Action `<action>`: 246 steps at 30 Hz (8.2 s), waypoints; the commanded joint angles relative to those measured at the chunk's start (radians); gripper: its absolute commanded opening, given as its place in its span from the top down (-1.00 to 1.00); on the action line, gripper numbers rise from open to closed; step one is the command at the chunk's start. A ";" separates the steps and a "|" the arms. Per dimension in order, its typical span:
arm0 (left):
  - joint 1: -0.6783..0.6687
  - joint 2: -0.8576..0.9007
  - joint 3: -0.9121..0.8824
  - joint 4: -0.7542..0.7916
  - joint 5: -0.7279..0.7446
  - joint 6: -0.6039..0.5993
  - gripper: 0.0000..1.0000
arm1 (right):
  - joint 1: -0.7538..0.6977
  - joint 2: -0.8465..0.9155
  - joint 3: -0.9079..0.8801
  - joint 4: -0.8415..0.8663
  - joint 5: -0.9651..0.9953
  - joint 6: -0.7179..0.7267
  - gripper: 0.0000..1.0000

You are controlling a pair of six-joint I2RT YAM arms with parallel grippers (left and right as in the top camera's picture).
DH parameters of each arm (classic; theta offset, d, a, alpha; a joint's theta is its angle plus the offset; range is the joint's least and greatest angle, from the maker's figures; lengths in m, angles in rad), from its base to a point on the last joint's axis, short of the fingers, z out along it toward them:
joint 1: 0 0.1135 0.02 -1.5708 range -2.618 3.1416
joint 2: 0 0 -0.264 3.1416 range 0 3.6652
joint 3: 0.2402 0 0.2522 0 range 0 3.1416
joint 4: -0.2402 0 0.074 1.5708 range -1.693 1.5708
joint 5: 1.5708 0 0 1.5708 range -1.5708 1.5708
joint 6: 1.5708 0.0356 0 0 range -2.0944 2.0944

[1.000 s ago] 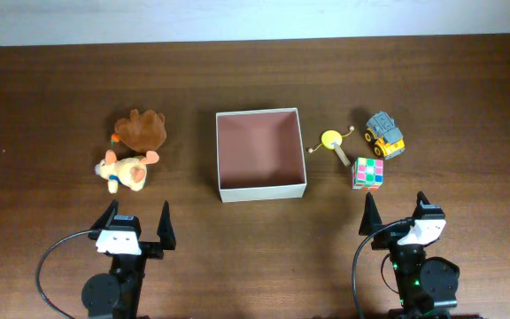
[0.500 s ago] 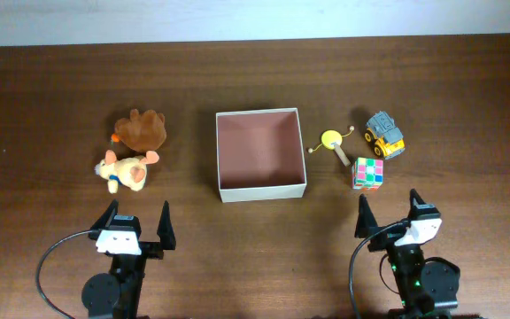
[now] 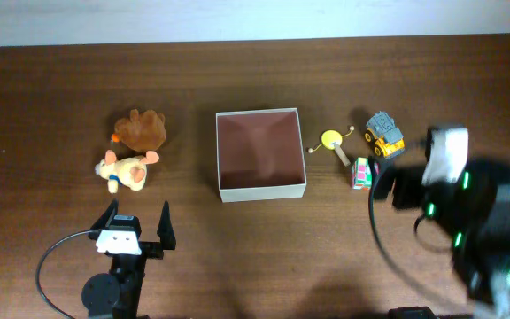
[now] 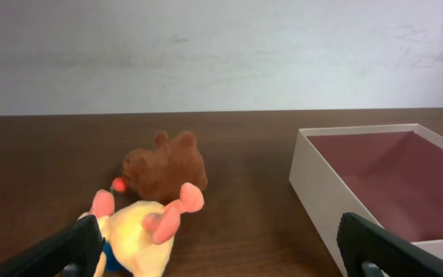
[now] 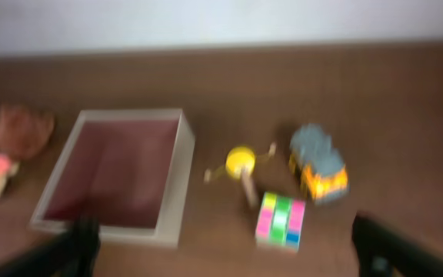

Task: Pack container
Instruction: 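Move the right gripper down over the Rubik's cube, then close the right gripper on the Rubik's cube, then lift the cube with the right gripper and carry it into the box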

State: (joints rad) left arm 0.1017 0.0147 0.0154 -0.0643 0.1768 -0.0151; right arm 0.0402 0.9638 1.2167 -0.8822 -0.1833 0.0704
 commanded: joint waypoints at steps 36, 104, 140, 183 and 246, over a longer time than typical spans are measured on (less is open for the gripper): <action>0.006 -0.010 -0.006 0.000 0.011 0.009 -0.98 | -0.086 0.829 0.063 -0.162 -0.015 -0.134 -0.91; 0.006 -0.010 -0.006 0.000 0.011 0.009 -0.98 | -0.045 0.956 -0.003 0.068 0.105 -0.061 -0.01; 0.006 -0.010 -0.006 0.000 0.011 0.009 -0.98 | 0.372 0.940 0.503 -0.084 -0.133 -0.056 0.00; 0.006 -0.010 -0.006 0.000 0.011 0.009 -0.98 | 0.457 1.152 0.504 0.139 0.417 0.177 -0.32; 0.006 -0.010 -0.006 0.000 0.011 0.009 -0.98 | 0.431 1.237 0.498 0.210 0.287 -0.042 0.40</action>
State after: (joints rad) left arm 0.1017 0.0147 0.0154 -0.0639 0.1768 -0.0151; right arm 0.4744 2.1929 1.7130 -0.6739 0.0902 0.0597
